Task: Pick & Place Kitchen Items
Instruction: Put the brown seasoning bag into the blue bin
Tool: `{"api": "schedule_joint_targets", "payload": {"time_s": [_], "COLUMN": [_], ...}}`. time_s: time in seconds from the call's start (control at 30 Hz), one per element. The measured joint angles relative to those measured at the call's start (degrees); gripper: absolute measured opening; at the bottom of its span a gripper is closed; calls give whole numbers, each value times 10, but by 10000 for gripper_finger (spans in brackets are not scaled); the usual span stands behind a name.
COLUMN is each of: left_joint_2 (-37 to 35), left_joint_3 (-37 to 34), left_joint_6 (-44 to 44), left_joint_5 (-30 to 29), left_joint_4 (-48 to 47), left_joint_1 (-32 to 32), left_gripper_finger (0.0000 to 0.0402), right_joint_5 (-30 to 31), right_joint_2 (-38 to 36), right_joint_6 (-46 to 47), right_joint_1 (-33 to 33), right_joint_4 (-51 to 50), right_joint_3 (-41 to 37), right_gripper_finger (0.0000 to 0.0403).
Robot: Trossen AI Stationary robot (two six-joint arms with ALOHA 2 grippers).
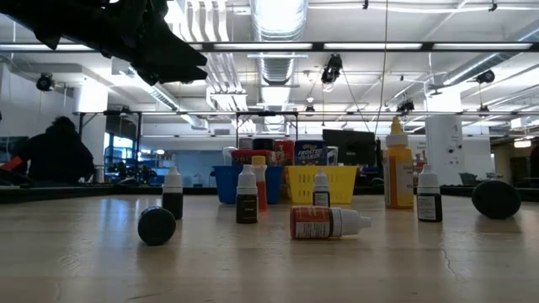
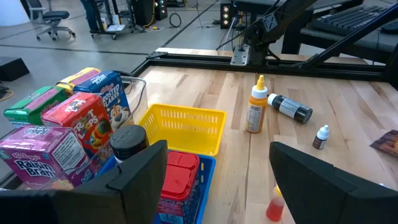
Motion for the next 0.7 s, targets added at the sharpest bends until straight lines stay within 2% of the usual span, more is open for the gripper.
{"api": "schedule_joint_targets", "payload": {"time_s": [0.13,0.33,0.43,0.57,0.7], "left_joint_2": [0,0,0,0,0], "left_joint_3": [0,0,0,0,0], "left_joint_6": [0,0,0,0,0], "left_joint_5": [0,0,0,0,0], "left_joint_4": [0,0,0,-1,-4], "left_joint_1": [0,0,0,0,0], "left_gripper_finger": [287,287,287,287,287], "right_joint_5": [9,93,119,193,310], "right_joint_2": [-1,-6,-30,-54,-81], "right_joint_6": [-7,-20,-9,-17,-87], "right_joint_1": [0,8,16,29,36], "right_joint_4": [-34,-117,-114,-121,-110], "right_joint_3": [31,106,96,102,105], "right_gripper_finger": [9,8,8,8,8]}}
